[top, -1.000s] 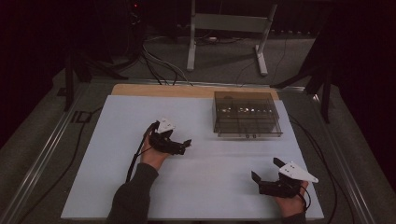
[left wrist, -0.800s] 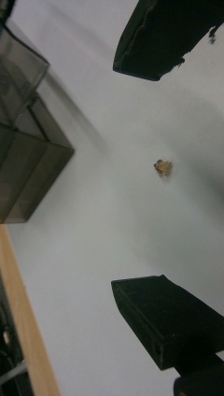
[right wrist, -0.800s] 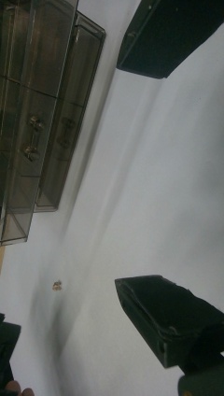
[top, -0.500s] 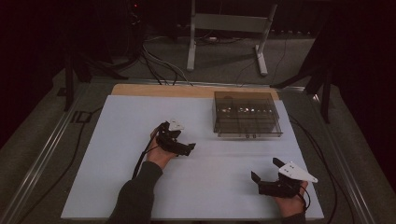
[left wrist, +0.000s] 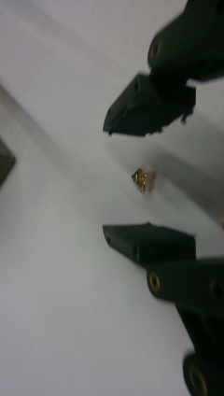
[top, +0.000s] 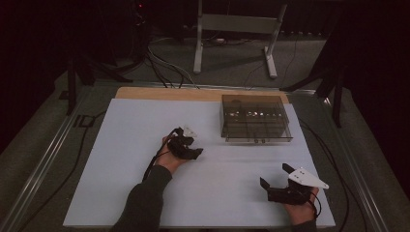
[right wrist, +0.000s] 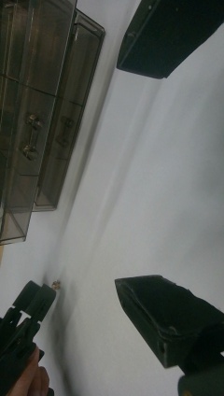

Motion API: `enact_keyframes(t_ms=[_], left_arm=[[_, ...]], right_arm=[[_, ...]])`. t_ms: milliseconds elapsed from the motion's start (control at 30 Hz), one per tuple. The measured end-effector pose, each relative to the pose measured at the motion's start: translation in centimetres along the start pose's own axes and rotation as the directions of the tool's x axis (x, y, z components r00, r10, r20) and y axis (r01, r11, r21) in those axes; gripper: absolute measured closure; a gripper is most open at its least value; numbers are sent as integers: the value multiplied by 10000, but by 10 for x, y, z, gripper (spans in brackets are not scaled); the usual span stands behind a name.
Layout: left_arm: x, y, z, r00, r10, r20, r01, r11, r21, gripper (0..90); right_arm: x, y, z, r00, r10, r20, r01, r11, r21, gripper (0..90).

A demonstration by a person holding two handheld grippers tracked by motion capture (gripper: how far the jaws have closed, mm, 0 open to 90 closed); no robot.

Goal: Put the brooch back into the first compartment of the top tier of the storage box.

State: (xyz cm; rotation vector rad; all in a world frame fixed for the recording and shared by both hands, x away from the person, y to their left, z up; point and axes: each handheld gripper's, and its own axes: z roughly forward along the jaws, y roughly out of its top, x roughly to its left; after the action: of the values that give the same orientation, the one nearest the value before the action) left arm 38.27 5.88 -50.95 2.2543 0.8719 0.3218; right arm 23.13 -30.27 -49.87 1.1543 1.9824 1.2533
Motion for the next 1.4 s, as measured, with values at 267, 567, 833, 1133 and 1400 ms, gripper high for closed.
enact_keyframes(t_ms=[267,567,833,1133,1400], left_arm=[[-1,-1,8,9996,289,52,-292,9978,592,687],[-1,2,9,9991,427,-65,-421,9964,739,784],[-1,2,9,9994,350,24,-351,9971,677,786],[-2,3,6,9998,194,53,-196,9987,473,787],[-1,5,-1,10000,60,75,-62,9996,289,786]], right_arm=[[0,0,0,10000,0,13,0,10000,7,3],[0,0,0,10000,-7,26,7,10000,28,3],[0,0,0,10000,-5,29,5,10000,22,3],[0,0,0,10000,-6,21,6,10000,16,3],[0,0,0,10000,-23,19,23,10000,25,3]])
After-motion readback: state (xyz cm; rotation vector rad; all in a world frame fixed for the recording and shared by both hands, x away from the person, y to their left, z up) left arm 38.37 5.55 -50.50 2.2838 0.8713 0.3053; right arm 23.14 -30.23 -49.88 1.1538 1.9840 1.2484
